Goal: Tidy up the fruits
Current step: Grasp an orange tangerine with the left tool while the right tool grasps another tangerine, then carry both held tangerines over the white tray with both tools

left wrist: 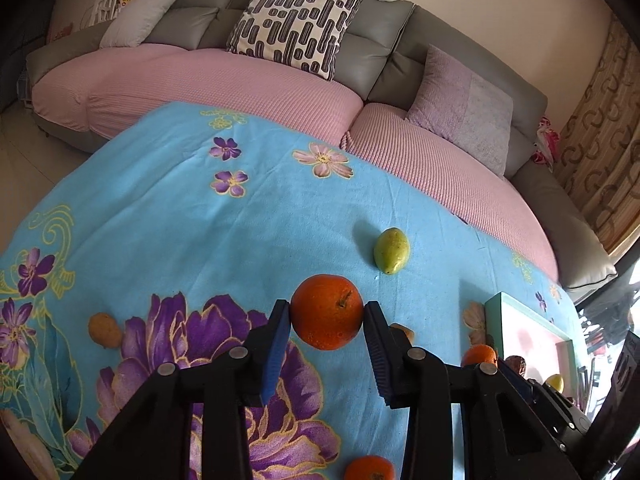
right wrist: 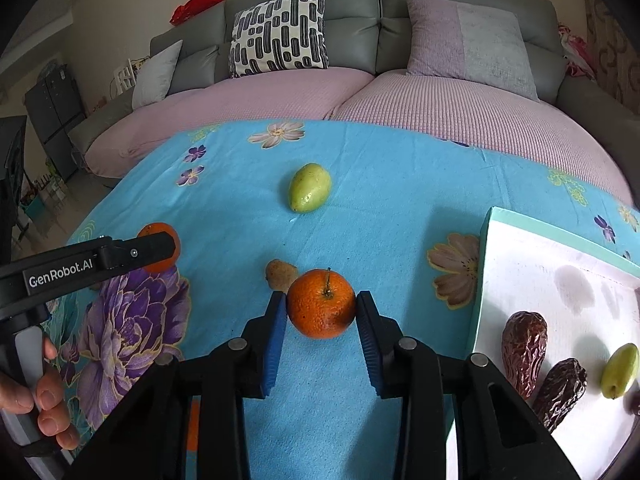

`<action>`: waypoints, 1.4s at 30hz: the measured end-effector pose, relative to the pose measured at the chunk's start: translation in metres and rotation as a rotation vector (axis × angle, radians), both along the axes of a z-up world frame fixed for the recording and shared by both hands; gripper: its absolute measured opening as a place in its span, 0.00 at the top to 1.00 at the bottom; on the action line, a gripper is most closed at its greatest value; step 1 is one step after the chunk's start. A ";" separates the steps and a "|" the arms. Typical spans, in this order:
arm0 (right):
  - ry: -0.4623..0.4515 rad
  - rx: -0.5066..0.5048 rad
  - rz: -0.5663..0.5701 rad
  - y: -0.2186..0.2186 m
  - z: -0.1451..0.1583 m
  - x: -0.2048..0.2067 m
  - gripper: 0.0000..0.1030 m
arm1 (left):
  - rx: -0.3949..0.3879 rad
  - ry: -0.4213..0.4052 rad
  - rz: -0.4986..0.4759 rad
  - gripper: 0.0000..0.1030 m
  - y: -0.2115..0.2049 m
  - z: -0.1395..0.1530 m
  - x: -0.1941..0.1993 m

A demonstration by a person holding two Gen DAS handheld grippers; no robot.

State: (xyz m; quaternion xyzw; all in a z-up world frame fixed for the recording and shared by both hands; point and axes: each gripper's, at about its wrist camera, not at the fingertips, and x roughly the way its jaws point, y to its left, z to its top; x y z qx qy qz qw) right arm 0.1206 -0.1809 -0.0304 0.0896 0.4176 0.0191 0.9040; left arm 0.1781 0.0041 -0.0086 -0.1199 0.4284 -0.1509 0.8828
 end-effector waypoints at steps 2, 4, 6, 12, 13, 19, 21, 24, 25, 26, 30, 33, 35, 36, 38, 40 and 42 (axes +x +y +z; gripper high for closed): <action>-0.001 0.006 -0.018 -0.006 0.005 -0.006 0.64 | -0.003 -0.019 -0.008 0.61 -0.003 0.007 -0.003; -0.001 0.011 -0.038 -0.012 0.010 -0.010 0.64 | -0.006 -0.034 -0.015 0.61 -0.005 0.014 -0.005; -0.001 0.008 -0.060 -0.019 0.014 -0.017 0.64 | -0.014 -0.049 -0.023 0.61 -0.006 0.020 -0.008; -0.003 -0.016 -0.125 -0.041 0.025 -0.036 0.64 | -0.013 -0.092 -0.054 0.61 -0.017 0.034 -0.016; -0.004 -0.022 -0.136 -0.045 0.026 -0.039 0.64 | -0.012 -0.099 -0.065 0.61 -0.021 0.037 -0.019; 0.010 -0.059 -0.231 -0.079 0.032 -0.059 0.64 | 0.002 -0.115 -0.162 0.61 -0.053 0.043 -0.030; 0.022 -0.070 -0.276 -0.092 0.032 -0.067 0.64 | 0.014 -0.116 -0.209 0.61 -0.070 0.044 -0.036; 0.033 -0.061 -0.349 -0.116 0.032 -0.082 0.64 | 0.023 -0.115 -0.294 0.61 -0.096 0.043 -0.048; 0.036 -0.059 -0.373 -0.123 0.031 -0.087 0.64 | 0.026 -0.112 -0.325 0.61 -0.106 0.043 -0.051; 0.041 -0.061 -0.396 -0.130 0.031 -0.092 0.64 | 0.030 -0.109 -0.361 0.61 -0.117 0.042 -0.057; 0.049 -0.070 -0.492 -0.160 0.033 -0.116 0.64 | 0.063 -0.106 -0.482 0.61 -0.156 0.038 -0.079; 0.053 -0.078 -0.579 -0.181 0.036 -0.136 0.64 | 0.086 -0.104 -0.562 0.61 -0.181 0.034 -0.095; 0.053 -0.078 -0.628 -0.193 0.038 -0.149 0.64 | 0.091 -0.091 -0.612 0.61 -0.195 0.031 -0.105; 0.052 -0.078 -0.649 -0.199 0.039 -0.155 0.64 | 0.090 -0.082 -0.636 0.61 -0.201 0.029 -0.110; 0.049 -0.078 -0.677 -0.205 0.039 -0.163 0.64 | 0.103 -0.074 -0.676 0.61 -0.214 0.025 -0.119; 0.050 -0.074 -0.685 -0.209 0.039 -0.167 0.64 | 0.126 -0.067 -0.703 0.61 -0.223 0.020 -0.126; 0.053 -0.064 -0.679 -0.212 0.036 -0.166 0.64 | 0.141 -0.053 -0.722 0.61 -0.229 0.014 -0.130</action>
